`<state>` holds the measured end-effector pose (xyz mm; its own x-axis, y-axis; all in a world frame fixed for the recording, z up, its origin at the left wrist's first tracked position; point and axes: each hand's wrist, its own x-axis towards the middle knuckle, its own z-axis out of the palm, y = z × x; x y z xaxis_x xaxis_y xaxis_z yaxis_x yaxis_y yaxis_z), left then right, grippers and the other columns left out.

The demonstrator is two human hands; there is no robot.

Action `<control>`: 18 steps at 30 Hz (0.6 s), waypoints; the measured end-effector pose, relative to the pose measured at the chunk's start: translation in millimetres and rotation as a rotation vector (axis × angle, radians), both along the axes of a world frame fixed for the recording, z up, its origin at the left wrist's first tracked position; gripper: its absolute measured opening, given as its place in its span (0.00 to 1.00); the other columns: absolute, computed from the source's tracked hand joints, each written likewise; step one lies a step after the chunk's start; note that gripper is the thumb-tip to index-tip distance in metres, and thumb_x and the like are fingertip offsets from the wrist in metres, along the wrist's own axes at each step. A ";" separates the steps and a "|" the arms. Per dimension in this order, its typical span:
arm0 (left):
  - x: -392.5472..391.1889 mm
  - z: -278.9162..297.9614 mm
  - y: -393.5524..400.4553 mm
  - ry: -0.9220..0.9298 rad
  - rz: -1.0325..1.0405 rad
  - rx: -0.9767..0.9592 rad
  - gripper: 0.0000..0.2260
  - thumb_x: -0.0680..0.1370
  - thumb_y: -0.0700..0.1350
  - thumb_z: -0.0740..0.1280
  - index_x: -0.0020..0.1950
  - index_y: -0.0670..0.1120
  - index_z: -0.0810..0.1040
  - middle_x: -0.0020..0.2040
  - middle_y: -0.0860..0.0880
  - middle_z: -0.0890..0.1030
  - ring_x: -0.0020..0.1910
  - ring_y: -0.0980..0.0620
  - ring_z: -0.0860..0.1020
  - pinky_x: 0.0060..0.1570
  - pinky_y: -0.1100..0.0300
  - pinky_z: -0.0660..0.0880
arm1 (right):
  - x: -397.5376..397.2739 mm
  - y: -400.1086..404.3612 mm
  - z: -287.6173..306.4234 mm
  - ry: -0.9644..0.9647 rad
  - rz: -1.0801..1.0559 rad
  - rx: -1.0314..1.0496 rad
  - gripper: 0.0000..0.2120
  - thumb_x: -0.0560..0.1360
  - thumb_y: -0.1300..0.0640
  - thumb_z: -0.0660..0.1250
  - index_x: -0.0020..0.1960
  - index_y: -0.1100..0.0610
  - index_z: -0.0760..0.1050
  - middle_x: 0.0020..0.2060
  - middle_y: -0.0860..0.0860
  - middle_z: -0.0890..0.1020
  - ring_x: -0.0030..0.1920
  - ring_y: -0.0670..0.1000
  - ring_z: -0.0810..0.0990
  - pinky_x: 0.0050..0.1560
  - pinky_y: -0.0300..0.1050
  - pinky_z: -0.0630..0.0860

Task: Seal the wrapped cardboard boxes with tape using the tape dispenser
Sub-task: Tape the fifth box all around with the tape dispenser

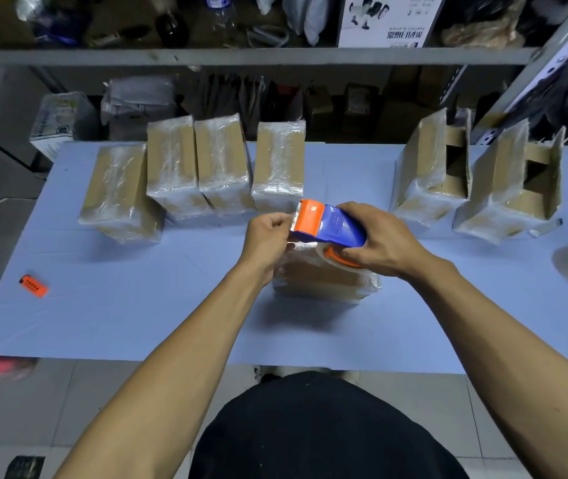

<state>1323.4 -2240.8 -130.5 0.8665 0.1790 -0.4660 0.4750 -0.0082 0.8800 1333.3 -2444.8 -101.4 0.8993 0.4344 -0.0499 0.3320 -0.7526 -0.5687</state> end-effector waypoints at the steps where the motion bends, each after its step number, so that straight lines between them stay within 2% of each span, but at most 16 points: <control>1: -0.9 -1.0 1.4 -0.008 0.031 -0.005 0.11 0.80 0.39 0.67 0.39 0.46 0.83 0.32 0.52 0.83 0.31 0.59 0.79 0.32 0.66 0.75 | 1.3 2.7 -0.1 -0.019 0.011 -0.021 0.22 0.66 0.38 0.67 0.58 0.44 0.71 0.45 0.45 0.78 0.43 0.51 0.75 0.41 0.47 0.73; 4: -9.3 -9.4 5.5 0.006 0.171 -0.059 0.11 0.79 0.37 0.68 0.37 0.44 0.83 0.28 0.51 0.79 0.26 0.59 0.75 0.29 0.67 0.74 | 7.2 8.5 1.3 -0.033 0.066 -0.099 0.23 0.68 0.38 0.68 0.60 0.41 0.70 0.45 0.43 0.78 0.44 0.50 0.76 0.40 0.45 0.73; 7: -20.5 -22.4 14.1 0.072 0.304 -0.101 0.09 0.78 0.38 0.69 0.38 0.43 0.82 0.26 0.51 0.78 0.25 0.57 0.74 0.28 0.65 0.75 | 7.9 10.5 3.8 -0.039 0.158 -0.169 0.28 0.69 0.37 0.68 0.67 0.41 0.67 0.49 0.44 0.78 0.46 0.50 0.76 0.42 0.45 0.72; 10: -28.1 -41.7 46.6 0.163 0.431 -0.120 0.10 0.78 0.36 0.69 0.36 0.43 0.78 0.24 0.52 0.75 0.25 0.56 0.71 0.27 0.65 0.75 | 5.2 -4.3 3.7 -0.060 0.148 -0.267 0.29 0.69 0.37 0.67 0.68 0.41 0.66 0.49 0.46 0.79 0.49 0.53 0.77 0.42 0.46 0.73; 13: -36.2 -59.7 59.8 0.233 0.372 -0.090 0.08 0.78 0.39 0.70 0.38 0.43 0.79 0.29 0.50 0.77 0.28 0.55 0.70 0.31 0.63 0.73 | 7.1 -20.3 7.0 -0.052 0.116 -0.375 0.32 0.69 0.36 0.67 0.70 0.42 0.66 0.52 0.46 0.80 0.53 0.54 0.78 0.46 0.49 0.76; 16: -26.0 -76.7 41.0 0.313 0.364 -0.081 0.06 0.77 0.40 0.70 0.41 0.43 0.81 0.35 0.48 0.78 0.29 0.52 0.70 0.33 0.59 0.70 | 5.5 -13.1 4.9 -0.068 0.113 -0.370 0.31 0.69 0.38 0.68 0.71 0.43 0.67 0.52 0.48 0.81 0.53 0.55 0.79 0.46 0.49 0.76; 18: -16.1 -82.9 26.2 0.401 0.384 -0.109 0.08 0.75 0.39 0.70 0.36 0.45 0.79 0.33 0.47 0.77 0.27 0.50 0.68 0.31 0.60 0.67 | 3.2 -3.5 1.5 -0.101 0.126 -0.375 0.30 0.70 0.39 0.68 0.70 0.44 0.68 0.51 0.48 0.81 0.52 0.55 0.79 0.44 0.48 0.75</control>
<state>1307.3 -2214.7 -213.4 0.5002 0.3790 -0.7786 0.7229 0.3123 0.6164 1336.5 -2448.3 -99.9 0.8485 0.5103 -0.1404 0.4752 -0.8513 -0.2224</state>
